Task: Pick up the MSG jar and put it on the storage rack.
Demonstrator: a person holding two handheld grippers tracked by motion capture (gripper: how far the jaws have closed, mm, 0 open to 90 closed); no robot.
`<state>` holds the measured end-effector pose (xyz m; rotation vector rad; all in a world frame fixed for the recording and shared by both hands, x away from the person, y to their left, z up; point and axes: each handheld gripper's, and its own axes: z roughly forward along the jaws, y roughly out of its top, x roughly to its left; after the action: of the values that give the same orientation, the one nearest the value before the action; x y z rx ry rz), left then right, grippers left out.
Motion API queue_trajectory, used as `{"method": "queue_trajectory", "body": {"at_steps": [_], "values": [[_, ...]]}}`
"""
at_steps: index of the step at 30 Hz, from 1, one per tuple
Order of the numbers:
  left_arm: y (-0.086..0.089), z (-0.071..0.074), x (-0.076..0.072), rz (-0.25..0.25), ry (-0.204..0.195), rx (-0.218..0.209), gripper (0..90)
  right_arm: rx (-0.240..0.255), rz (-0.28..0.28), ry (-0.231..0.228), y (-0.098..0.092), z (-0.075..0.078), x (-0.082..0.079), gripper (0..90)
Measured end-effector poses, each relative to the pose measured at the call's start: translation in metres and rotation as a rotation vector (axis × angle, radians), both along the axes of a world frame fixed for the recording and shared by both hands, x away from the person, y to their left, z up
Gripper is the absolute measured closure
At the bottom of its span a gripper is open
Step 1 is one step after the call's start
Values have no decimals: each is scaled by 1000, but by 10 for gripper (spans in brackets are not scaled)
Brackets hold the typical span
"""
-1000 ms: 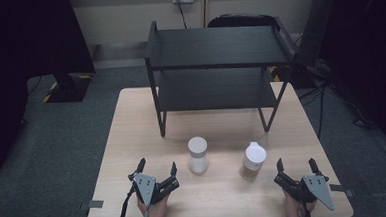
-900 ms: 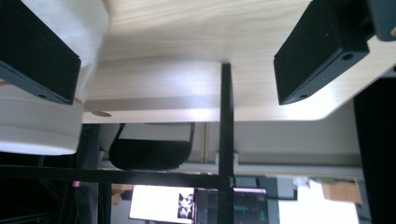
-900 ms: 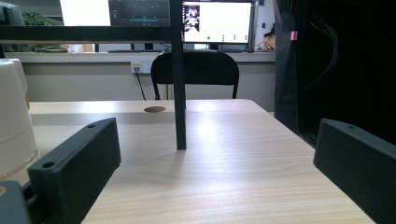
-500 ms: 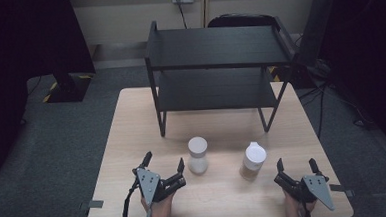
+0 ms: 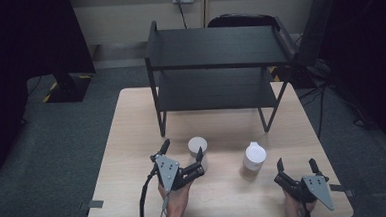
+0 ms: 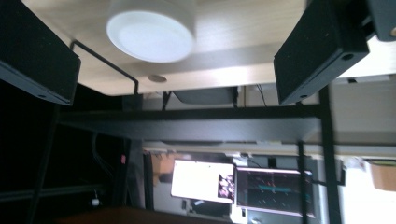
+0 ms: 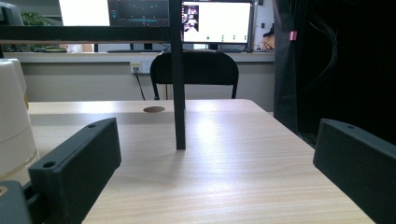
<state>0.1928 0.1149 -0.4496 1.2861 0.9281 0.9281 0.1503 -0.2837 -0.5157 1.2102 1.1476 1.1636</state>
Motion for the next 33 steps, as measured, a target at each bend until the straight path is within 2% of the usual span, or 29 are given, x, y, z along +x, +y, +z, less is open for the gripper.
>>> {"method": "queue_trajectory", "body": {"at_steps": [1,2,3,10,15,20,22,26,33], "values": [[0,0,0,0,0,0,1,0,0,0,0,0,0,0],[-9,-4,2,20,-5,34,4,0,0,0,0,0,0,0],[-13,-7,3,26,-7,43,4,0,1,0,0,0,0,0],[-24,-16,11,21,43,51,18,0,6,0,-1,0,0,0],[-31,-24,12,39,37,91,69,0,10,0,-2,0,0,0],[-30,-23,17,21,79,68,130,1,13,0,-2,0,0,0],[-28,-24,18,10,87,63,184,1,12,0,-2,0,0,0],[-30,-25,20,6,113,61,205,2,12,0,-2,0,0,0],[-33,-27,21,24,110,67,258,2,15,-1,-3,0,0,0]]}}
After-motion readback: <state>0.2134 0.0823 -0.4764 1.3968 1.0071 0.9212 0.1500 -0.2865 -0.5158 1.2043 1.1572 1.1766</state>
